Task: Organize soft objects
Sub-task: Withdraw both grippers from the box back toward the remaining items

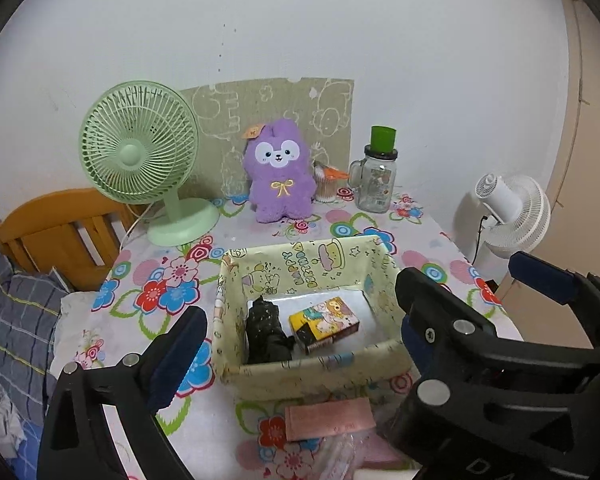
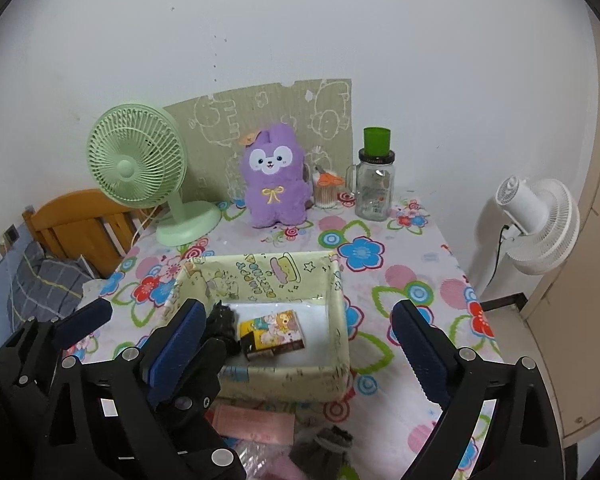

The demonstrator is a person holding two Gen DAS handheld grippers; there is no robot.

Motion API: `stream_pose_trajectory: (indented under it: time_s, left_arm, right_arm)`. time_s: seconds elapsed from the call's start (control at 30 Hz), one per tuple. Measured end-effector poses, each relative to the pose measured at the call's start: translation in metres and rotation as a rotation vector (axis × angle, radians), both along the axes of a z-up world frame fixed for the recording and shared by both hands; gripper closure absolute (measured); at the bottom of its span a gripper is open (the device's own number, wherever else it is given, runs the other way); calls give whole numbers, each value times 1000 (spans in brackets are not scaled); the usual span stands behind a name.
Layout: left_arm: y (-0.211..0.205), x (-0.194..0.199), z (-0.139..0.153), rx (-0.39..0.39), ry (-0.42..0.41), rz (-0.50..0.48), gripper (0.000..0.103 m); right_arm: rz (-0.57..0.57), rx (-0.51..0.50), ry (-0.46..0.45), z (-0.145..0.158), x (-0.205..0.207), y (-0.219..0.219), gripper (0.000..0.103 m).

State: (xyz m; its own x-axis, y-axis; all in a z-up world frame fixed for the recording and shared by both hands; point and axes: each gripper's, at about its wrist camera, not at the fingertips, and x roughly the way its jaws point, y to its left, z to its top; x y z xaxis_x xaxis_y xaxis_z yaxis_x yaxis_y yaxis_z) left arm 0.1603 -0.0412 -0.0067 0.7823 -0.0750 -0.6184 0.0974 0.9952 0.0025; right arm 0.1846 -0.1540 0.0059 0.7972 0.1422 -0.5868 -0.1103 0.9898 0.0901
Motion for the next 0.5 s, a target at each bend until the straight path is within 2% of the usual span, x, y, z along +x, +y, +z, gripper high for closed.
stream_pose_trajectory:
  time_s: [0.17, 0.5]
  left_arm:
    - [-3, -23, 1, 1, -9, -1, 3]
    - [-1, -65, -8, -13, -25, 13, 2]
  right_arm:
    - [-15, -34, -49, 5, -29, -1, 2]
    - [5, -44, -70, 0, -77, -2, 2]
